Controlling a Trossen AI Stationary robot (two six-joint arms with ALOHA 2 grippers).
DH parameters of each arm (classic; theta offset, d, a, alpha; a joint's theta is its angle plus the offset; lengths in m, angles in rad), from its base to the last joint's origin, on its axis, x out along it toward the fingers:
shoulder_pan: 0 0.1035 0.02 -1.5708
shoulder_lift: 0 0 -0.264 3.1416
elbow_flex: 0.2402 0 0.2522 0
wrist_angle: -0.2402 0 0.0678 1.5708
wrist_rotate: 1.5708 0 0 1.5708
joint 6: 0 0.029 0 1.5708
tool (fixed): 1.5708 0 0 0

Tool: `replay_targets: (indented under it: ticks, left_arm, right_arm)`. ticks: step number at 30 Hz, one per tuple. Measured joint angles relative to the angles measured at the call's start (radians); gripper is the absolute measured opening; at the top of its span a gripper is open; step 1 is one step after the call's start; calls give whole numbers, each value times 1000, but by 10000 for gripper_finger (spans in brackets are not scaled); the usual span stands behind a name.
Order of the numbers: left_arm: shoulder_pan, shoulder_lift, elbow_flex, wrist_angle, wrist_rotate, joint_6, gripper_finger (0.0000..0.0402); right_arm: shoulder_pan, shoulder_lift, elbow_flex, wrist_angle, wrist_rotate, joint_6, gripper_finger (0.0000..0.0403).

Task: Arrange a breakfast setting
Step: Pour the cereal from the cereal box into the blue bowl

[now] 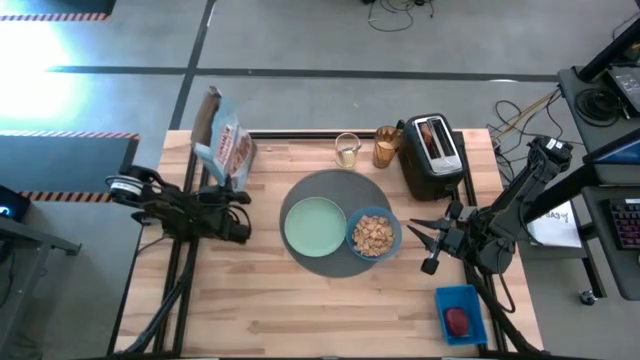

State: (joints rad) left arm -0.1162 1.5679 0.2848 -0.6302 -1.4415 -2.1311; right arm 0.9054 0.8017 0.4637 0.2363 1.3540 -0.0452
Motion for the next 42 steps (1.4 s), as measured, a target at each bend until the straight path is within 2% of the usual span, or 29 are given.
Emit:
replay_targets:
  ticks: [6,12,17,25,28,32,39,42]
  left_arm:
    - [16,-74,-53,-12,17,-2,20]
    - [52,-123,-65,-114,52,-3,20]
    - [91,-151,-64,-122,63,15,20]
    - [92,-156,-62,-119,65,24,24]
    - [91,-158,-57,-115,71,29,39]
    - [91,-163,-52,-100,130,29,70]
    - [84,-153,-34,-84,216,31,150]
    - [71,-151,-14,-84,289,51,184]
  right_arm:
    - [0,0,0,0,0,0,68]
    - [0,0,0,0,0,0,68]
    - [0,0,0,0,0,0,68]
    - [0,0,0,0,0,0,68]
    - [0,0,0,0,0,0,68]
    - [0,0,0,0,0,0,68]
    - [0,0,0,0,0,0,68]
    - [0,0,0,0,0,0,68]
